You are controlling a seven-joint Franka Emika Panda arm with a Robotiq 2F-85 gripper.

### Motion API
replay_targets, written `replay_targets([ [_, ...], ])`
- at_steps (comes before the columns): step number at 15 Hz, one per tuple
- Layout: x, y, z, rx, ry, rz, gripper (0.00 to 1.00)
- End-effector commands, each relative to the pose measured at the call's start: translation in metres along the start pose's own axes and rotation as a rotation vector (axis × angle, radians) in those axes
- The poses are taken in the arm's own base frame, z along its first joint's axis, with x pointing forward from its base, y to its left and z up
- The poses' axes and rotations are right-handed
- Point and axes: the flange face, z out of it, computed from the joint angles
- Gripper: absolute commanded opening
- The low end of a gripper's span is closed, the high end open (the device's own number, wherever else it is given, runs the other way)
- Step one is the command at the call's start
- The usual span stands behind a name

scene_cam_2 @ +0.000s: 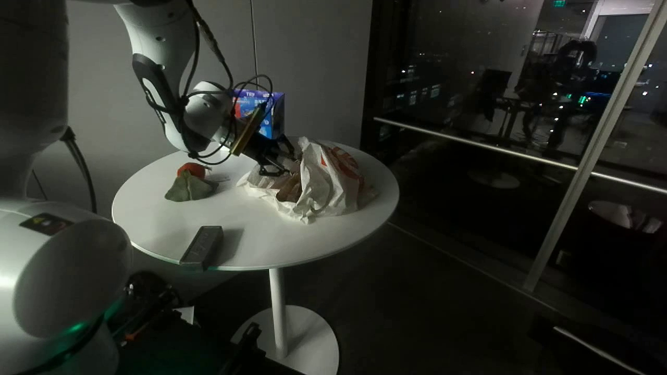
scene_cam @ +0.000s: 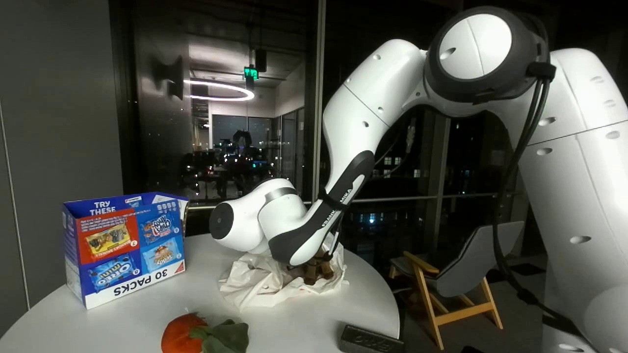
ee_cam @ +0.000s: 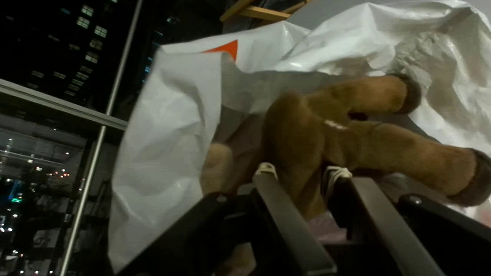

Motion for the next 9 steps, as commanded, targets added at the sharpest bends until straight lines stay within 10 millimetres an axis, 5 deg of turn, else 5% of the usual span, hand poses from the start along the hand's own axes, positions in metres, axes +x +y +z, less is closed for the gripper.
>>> replay_targets([
  [1,-0.010,0.001,-0.019,0.082,0.099,-0.028,0.70],
  [5,-0.031,-0.005,-0.054,0.214,0.179,-0.099,1.00],
  [9,-0.059,-0.020,-0.098,0.401,0.264,-0.233,1.00],
])
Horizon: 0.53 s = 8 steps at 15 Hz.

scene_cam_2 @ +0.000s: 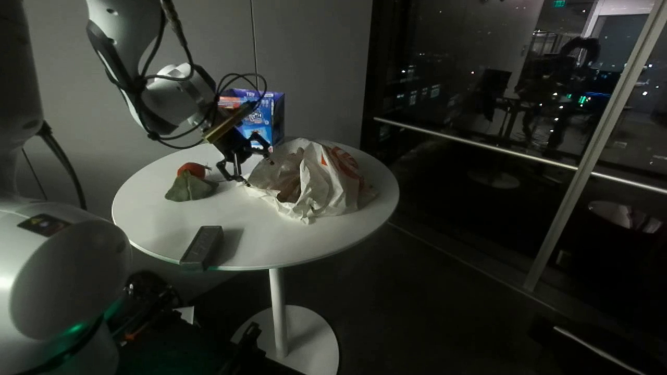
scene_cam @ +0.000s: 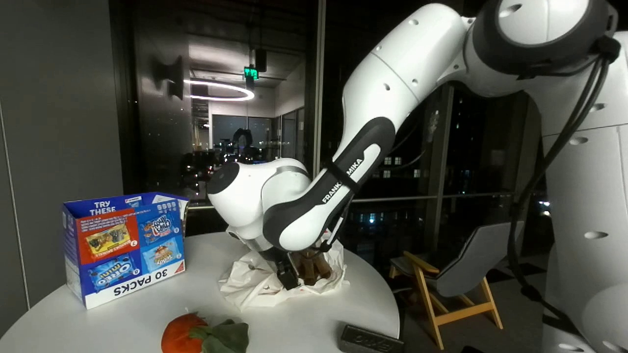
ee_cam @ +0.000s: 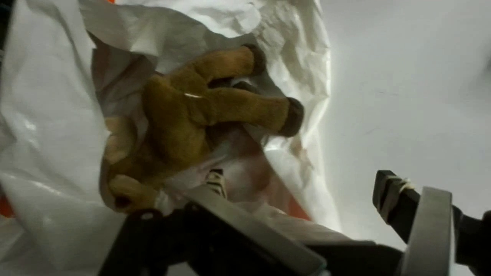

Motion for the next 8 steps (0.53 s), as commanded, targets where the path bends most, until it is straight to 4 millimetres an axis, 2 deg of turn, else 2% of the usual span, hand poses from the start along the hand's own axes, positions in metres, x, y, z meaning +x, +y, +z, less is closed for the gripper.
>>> replay_targets([
  [1,-0.028,-0.028,-0.040,0.142,0.072,-0.125,1.00],
  [4,-0.035,-0.059,-0.070,0.220,0.159,-0.259,0.99],
  [8,-0.021,-0.097,-0.096,0.248,0.321,-0.390,1.00],
])
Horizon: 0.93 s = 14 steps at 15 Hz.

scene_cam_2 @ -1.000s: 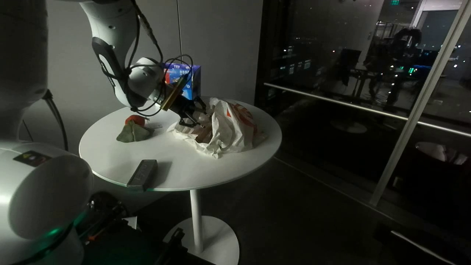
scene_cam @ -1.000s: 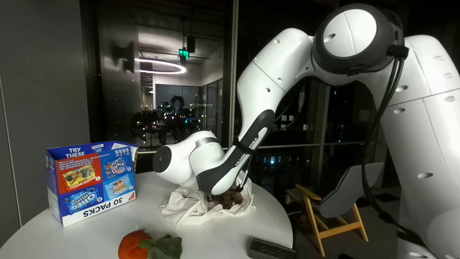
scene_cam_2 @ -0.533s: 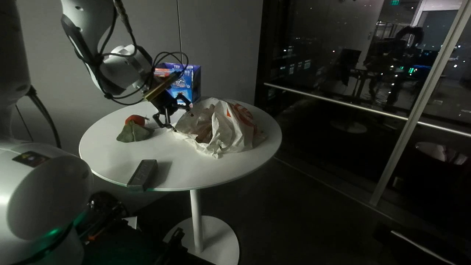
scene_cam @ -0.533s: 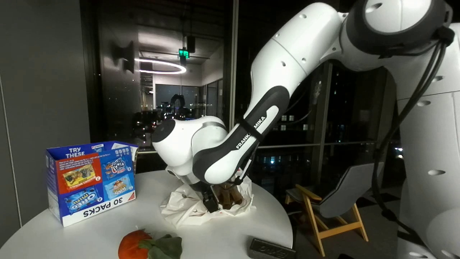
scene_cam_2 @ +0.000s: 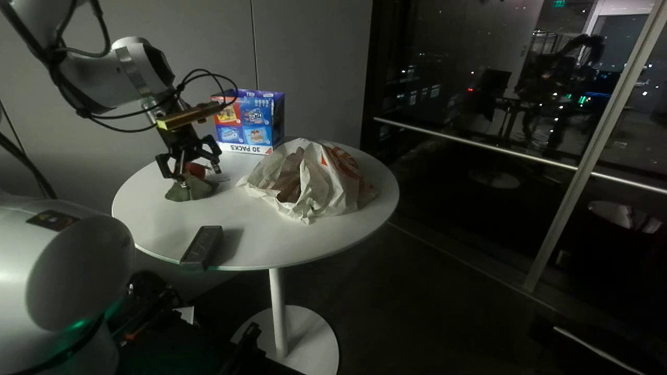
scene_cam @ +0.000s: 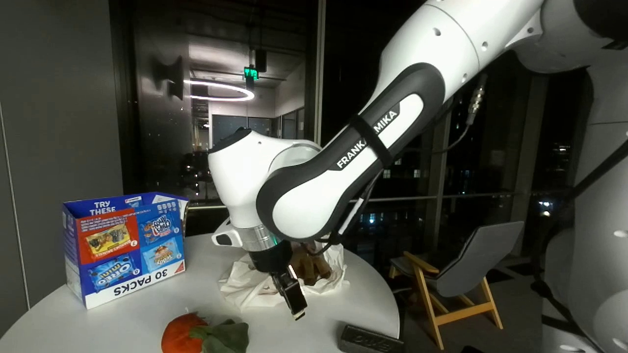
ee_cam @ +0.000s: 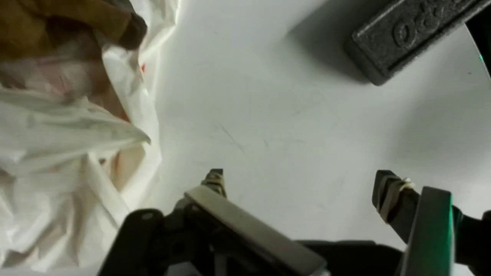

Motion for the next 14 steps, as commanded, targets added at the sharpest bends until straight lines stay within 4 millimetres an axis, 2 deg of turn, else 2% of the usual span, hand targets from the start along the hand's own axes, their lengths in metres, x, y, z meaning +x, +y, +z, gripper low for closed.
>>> replay_targets([
  [1,0.020,-0.030,-0.010,-0.007,0.151,-0.121,1.00],
  [4,0.049,-0.040,-0.010,-0.044,0.287,-0.149,1.00],
  [7,0.065,-0.041,-0.015,-0.115,0.368,-0.142,1.00],
  [11,0.078,-0.032,-0.008,-0.128,0.420,-0.156,1.00],
  [14,0.085,-0.018,-0.005,-0.169,0.420,-0.134,1.00],
])
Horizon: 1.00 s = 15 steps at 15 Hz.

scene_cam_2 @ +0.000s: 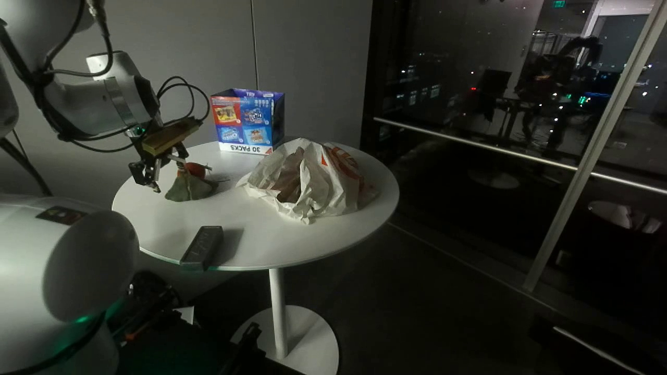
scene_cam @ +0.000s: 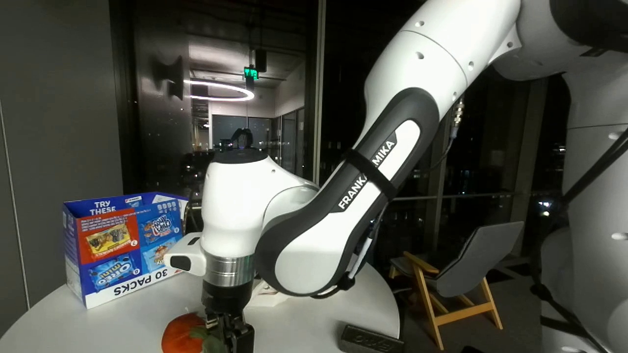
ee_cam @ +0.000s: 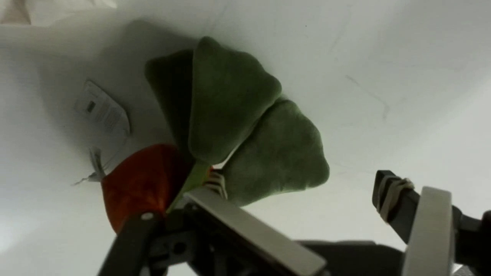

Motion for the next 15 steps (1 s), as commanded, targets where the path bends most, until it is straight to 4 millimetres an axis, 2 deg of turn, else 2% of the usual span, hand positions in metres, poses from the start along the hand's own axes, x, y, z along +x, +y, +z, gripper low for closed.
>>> replay_targets([
  [1,0.008,0.026,0.002,-0.083,0.005,0.021,1.00],
  [3,0.012,0.039,-0.001,-0.133,-0.016,0.034,1.00],
  [5,0.014,0.051,0.006,-0.141,-0.033,0.045,1.00],
  [12,0.016,0.067,0.053,-0.027,-0.060,0.096,1.00],
  [13,0.016,0.069,0.057,-0.021,-0.068,0.088,0.75],
  [14,0.015,0.069,0.060,-0.019,-0.075,0.082,0.74],
  [15,0.015,0.071,0.060,-0.020,-0.086,0.090,0.66],
])
